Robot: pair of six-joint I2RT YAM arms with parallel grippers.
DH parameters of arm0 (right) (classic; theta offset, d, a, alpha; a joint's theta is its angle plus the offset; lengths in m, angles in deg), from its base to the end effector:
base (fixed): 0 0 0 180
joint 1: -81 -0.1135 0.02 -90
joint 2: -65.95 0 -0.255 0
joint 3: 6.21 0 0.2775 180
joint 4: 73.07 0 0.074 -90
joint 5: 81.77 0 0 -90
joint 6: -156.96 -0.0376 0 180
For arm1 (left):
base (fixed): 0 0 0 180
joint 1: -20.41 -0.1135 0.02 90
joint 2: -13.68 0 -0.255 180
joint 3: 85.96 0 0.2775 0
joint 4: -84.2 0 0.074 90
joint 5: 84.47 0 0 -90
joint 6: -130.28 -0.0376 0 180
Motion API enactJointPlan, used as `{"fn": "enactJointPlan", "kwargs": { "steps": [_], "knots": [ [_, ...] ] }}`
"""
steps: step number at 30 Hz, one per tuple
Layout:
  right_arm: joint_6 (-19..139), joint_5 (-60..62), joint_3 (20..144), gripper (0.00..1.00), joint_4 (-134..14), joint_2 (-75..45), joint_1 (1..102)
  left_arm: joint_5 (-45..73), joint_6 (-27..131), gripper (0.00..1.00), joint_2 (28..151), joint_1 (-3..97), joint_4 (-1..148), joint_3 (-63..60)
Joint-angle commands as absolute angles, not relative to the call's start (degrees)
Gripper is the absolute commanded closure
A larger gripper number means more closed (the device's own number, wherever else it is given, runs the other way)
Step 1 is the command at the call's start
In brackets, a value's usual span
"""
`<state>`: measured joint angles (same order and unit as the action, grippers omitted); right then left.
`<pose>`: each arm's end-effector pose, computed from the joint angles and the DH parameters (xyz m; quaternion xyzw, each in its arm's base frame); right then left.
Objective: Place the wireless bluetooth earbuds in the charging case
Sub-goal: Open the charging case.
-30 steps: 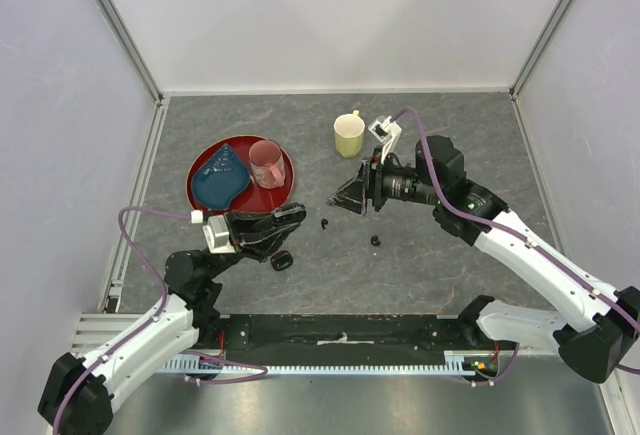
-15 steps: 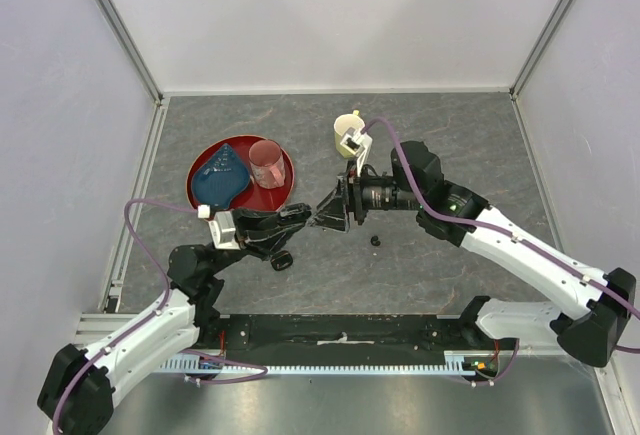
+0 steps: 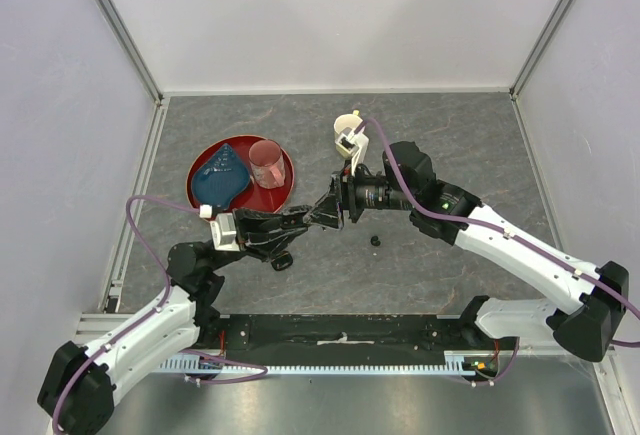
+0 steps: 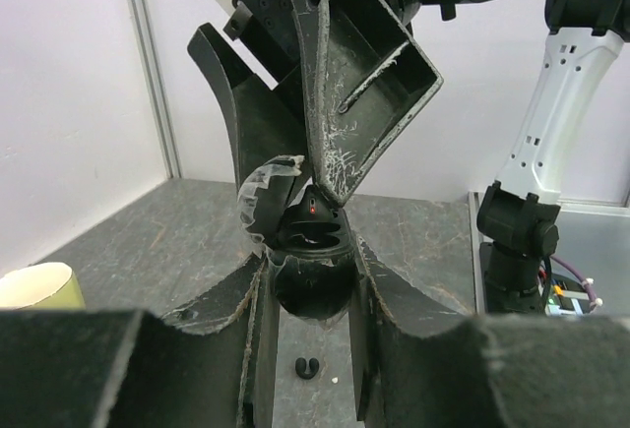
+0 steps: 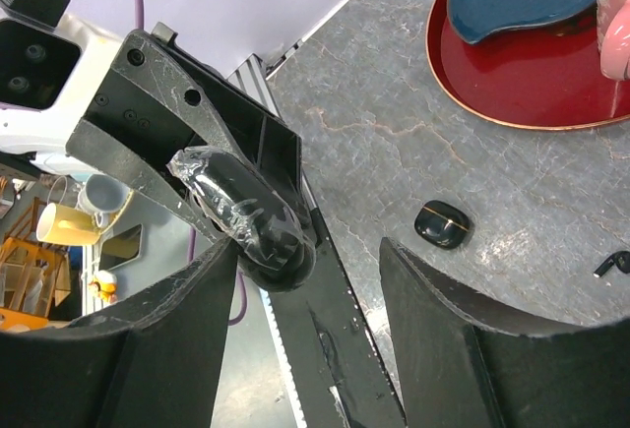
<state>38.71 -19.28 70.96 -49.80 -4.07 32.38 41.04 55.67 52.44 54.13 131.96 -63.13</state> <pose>0.1928 0.2451 0.3579 -0.2779 0.7388 0.5117 0.3391 0.1350 -0.1164 0.2522 0.3368 0.4146 -0.4807 0.6954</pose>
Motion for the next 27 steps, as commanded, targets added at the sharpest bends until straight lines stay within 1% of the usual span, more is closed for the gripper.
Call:
{"fn": "enactJointPlan", "kwargs": {
  "steps": [1, 9, 22, 24, 27],
  "knots": [
    [39.2, -17.3, 73.8, 0.33, -51.8, -4.2, 32.1, 44.6, 56.7, 0.98, 52.9, 53.8, 135.2, -60.6],
    [37.4, -17.1, 73.3, 0.32, -54.1, -3.8, 32.1, 46.4, 57.1, 0.98, 53.1, 53.8, 134.4, -60.6],
    [36.2, -15.2, 73.1, 0.31, -55.2, -2.2, 32.0, 45.7, 56.4, 0.98, 51.8, 53.8, 132.6, -60.8],
    [36.3, -14.7, 73.1, 0.27, -55.2, -1.7, 32.1, 45.1, 56.3, 0.98, 51.7, 53.7, 132.4, -60.9],
    [36.2, -14.4, 73.2, 0.26, -55.2, -0.6, 32.2, 44.2, 56.3, 0.98, 51.4, 53.8, 132.2, -61.4]
  ]
}}
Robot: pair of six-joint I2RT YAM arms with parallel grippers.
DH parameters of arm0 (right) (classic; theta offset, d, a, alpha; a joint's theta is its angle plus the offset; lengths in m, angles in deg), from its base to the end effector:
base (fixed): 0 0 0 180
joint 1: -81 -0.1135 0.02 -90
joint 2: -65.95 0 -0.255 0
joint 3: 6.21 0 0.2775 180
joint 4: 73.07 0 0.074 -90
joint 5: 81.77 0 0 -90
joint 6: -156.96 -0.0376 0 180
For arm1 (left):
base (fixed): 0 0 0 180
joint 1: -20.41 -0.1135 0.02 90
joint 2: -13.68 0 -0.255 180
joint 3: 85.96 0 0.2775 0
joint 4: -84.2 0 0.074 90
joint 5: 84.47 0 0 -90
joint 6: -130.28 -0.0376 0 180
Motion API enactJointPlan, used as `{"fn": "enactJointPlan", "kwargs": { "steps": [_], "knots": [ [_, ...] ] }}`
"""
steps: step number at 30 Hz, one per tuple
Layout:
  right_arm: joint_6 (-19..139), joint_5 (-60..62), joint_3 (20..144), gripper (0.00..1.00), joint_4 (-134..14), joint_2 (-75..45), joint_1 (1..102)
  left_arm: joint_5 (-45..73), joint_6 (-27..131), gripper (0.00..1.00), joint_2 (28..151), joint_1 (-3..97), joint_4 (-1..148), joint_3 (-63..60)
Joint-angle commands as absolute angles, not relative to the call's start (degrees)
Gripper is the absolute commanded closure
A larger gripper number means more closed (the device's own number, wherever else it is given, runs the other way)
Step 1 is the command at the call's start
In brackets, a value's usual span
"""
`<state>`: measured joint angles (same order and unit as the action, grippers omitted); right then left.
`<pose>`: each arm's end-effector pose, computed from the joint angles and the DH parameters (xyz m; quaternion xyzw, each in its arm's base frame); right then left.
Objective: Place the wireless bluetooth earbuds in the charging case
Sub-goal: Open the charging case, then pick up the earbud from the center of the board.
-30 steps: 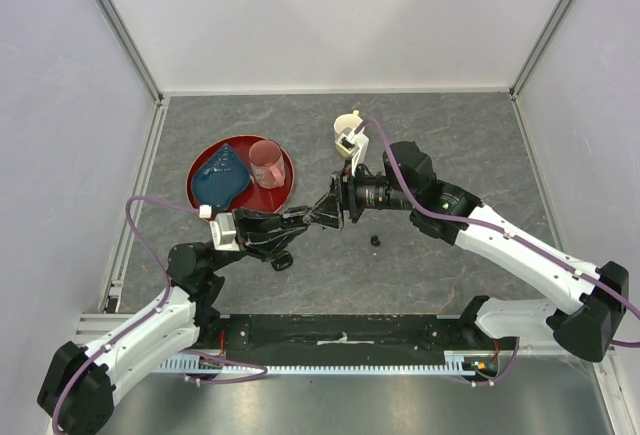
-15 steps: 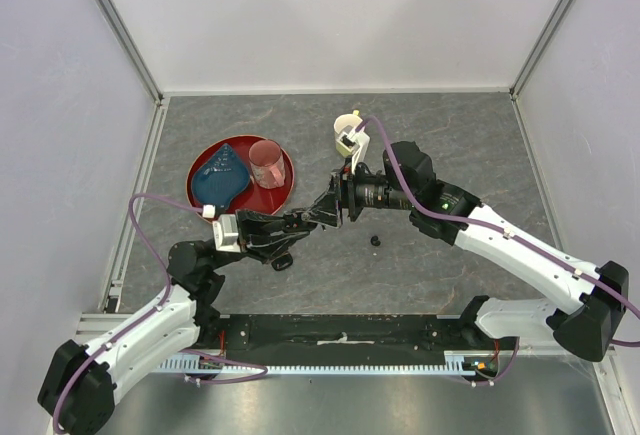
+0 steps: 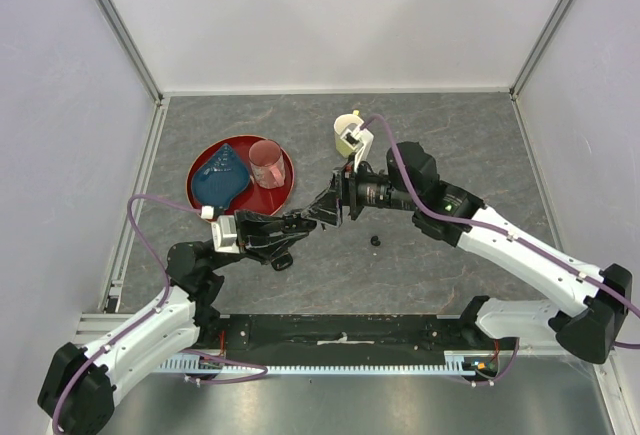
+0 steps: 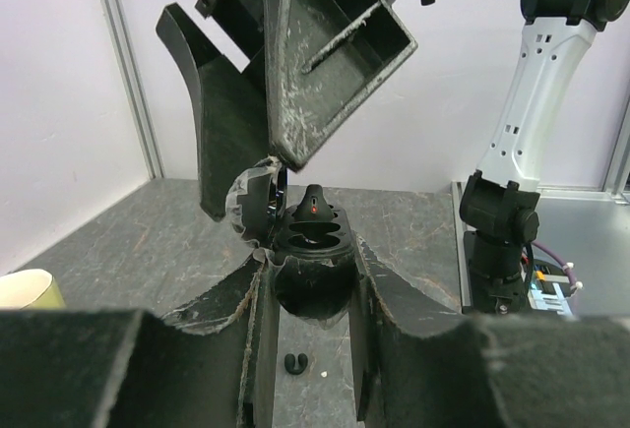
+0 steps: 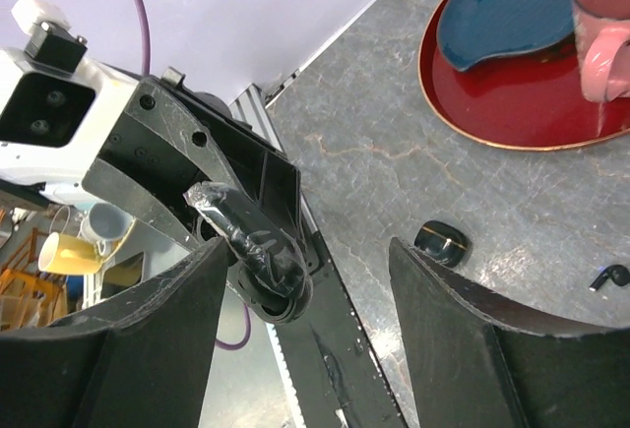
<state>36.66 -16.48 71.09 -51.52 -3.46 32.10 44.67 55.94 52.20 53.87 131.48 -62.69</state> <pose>0.1921 0.2442 0.3648 -0.2546 0.7365 0.5144 0.3579 0.1335 -0.1167 0.2540 0.3601 0.4058 -0.4902 0.6822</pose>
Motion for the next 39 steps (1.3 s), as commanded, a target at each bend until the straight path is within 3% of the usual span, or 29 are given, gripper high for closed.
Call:
{"fn": "enactJointPlan", "kwargs": {
  "steps": [1, 8, 17, 22, 29, 39],
  "knots": [
    [36.2, -14.4, 73.2, 0.26, -55.1, -0.2, 32.1, 43.9, 56.3, 0.98, 51.4, 53.8, 132.2, -61.7],
    [36.5, -13.2, 73.1, 0.24, -54.9, 1.3, 32.2, 42.9, 55.7, 0.98, 50.4, 53.8, 131.2, -61.8],
    [37.7, 9.1, 69.3, 0.3, -40.0, 6.9, 38.4, 41.8, 55.0, 0.98, 48.6, 53.8, 129.5, -61.9],
    [38.9, 2.0, 61.2, 0.38, -35.1, 4.5, 48.8, 41.7, 55.0, 0.98, 48.1, 53.8, 129.5, -62.3],
    [42.9, -8.6, 52.9, 0.56, -37.0, -1.4, 49.7, 41.3, 55.0, 0.98, 47.7, 53.8, 129.1, -62.6],
    [43.5, -1.4, 52.6, 0.57, -38.2, -10.9, 43.7, 41.2, 55.1, 0.98, 48.3, 53.8, 129.5, -62.6]
  ]
}}
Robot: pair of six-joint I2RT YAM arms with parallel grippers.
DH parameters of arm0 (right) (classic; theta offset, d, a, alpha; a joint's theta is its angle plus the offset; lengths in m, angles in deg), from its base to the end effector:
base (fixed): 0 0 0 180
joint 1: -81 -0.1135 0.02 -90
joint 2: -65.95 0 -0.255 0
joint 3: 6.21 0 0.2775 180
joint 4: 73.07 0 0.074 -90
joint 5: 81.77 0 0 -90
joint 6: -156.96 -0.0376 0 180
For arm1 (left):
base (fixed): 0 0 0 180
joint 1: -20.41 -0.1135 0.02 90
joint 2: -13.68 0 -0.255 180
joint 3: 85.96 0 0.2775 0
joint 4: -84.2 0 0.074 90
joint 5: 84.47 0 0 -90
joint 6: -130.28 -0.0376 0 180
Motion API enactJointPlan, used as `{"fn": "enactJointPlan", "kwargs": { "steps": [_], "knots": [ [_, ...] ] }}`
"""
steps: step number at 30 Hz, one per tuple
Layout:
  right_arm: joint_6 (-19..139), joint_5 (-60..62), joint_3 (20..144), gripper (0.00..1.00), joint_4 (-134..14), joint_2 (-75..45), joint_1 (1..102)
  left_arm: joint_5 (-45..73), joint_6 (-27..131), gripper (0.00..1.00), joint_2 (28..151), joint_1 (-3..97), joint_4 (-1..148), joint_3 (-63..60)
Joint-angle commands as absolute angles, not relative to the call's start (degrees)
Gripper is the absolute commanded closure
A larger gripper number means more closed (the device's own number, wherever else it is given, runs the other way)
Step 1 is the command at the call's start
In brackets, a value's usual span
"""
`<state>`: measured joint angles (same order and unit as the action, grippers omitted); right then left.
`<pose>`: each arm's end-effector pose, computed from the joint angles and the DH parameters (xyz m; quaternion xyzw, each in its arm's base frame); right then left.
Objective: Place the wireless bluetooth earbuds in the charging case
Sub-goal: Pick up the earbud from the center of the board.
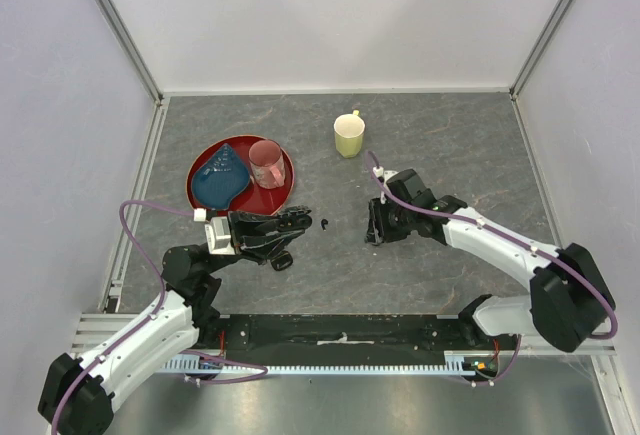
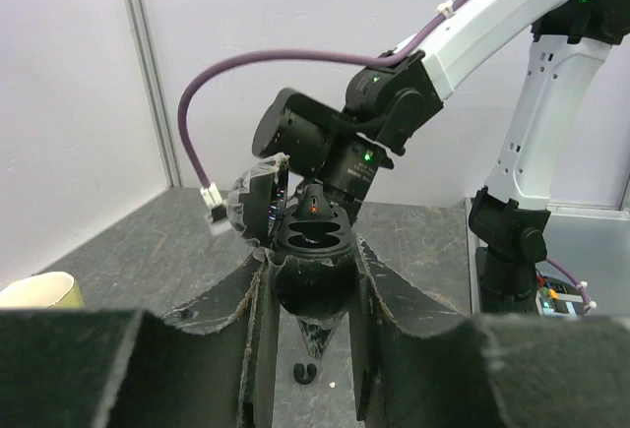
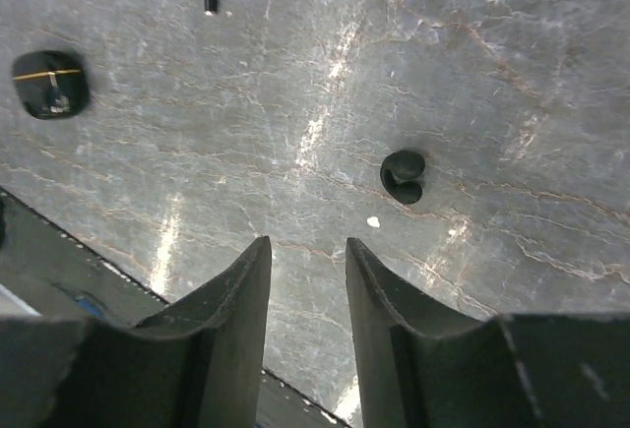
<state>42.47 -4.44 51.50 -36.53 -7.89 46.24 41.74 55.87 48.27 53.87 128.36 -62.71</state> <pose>0.2276 0.1680 0.1933 -0.1194 0.9347 0.2481 0.2248 0.1294 -0.1122 0.2602 0.3402 0.4069 -0.4817 0.6976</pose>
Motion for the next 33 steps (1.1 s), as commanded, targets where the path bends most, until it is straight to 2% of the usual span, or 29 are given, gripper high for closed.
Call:
{"fn": "enactJointPlan", "kwargs": {
  "steps": [1, 9, 33],
  "knots": [
    [43.4, 0.5, 52.7, 0.57, -38.2, -11.5, 43.1, 41.1, 55.1, 0.98, 48.0, 53.8, 129.5, -62.7],
    [42.8, 5.8, 52.4, 0.59, -40.6, -15.0, 42.2, 40.6, 55.2, 0.98, 47.8, 53.8, 129.3, -62.9],
    [42.9, 7.9, 52.0, 0.62, -43.8, -21.0, 42.2, 40.0, 55.0, 0.98, 47.1, 53.8, 128.5, -63.1]
  ]
}}
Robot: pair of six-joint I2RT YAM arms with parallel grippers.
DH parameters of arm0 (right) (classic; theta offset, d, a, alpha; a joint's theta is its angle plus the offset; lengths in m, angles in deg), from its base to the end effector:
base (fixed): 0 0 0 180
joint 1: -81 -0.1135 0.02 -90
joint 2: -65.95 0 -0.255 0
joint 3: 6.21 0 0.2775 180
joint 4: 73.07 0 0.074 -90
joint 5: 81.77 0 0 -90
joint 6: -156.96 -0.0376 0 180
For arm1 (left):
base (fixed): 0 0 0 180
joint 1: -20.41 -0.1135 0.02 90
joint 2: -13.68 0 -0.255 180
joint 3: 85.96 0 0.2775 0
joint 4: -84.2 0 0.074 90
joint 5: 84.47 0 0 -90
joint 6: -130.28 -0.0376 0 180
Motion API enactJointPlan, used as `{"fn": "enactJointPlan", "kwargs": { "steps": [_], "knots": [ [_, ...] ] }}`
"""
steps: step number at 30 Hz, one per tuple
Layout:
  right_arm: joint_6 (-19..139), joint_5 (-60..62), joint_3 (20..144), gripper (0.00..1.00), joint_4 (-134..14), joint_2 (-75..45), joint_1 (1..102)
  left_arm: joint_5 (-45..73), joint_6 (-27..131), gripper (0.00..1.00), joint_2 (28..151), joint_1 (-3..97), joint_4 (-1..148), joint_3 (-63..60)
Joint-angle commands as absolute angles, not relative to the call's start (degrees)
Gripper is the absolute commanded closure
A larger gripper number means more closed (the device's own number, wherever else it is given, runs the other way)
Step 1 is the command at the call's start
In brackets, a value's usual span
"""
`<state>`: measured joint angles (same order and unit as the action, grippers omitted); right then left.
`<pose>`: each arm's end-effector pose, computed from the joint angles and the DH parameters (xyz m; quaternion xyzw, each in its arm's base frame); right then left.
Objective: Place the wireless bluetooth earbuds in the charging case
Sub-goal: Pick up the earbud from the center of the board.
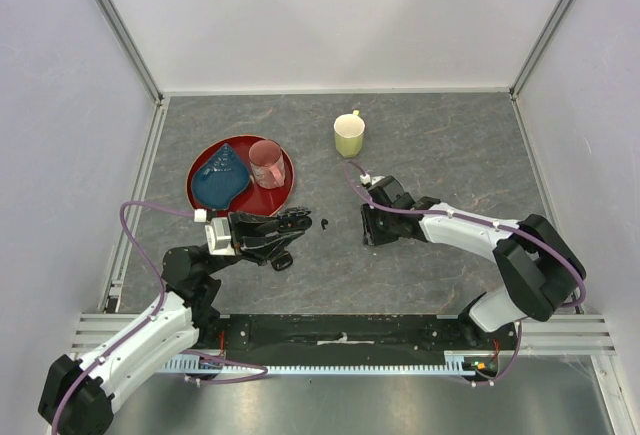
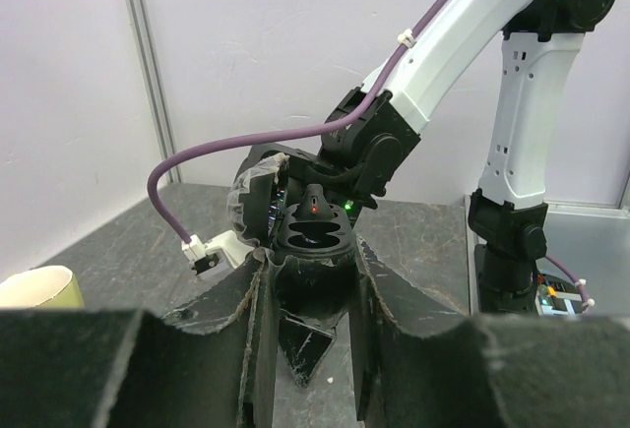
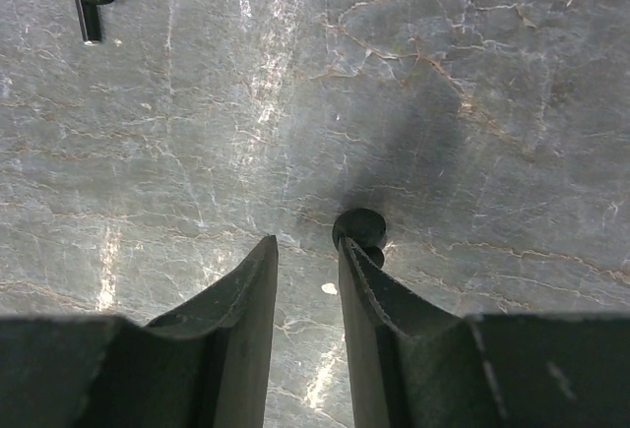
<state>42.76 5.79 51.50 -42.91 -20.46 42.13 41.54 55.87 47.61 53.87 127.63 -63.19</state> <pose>0.2366 0.1927 0.1392 -0.1286 0.9545 0.1578 0.2180 0.1288 -0.1116 0.2579 0.3387 0.4115 -0.4815 0.6958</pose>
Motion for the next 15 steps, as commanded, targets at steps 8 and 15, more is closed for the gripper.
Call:
{"fn": "enactJointPlan", "kwargs": {
  "steps": [8, 15],
  "knots": [
    [43.7, 11.2, 51.9, 0.64, -42.0, -20.5, 42.2, 39.9, 55.0, 0.98, 47.6, 53.8, 128.6, -62.9],
    [44.4, 12.3, 52.2, 0.68, -41.2, -20.1, 42.2, 39.7, 55.3, 0.98, 47.8, 53.8, 128.8, -63.2]
  ]
}}
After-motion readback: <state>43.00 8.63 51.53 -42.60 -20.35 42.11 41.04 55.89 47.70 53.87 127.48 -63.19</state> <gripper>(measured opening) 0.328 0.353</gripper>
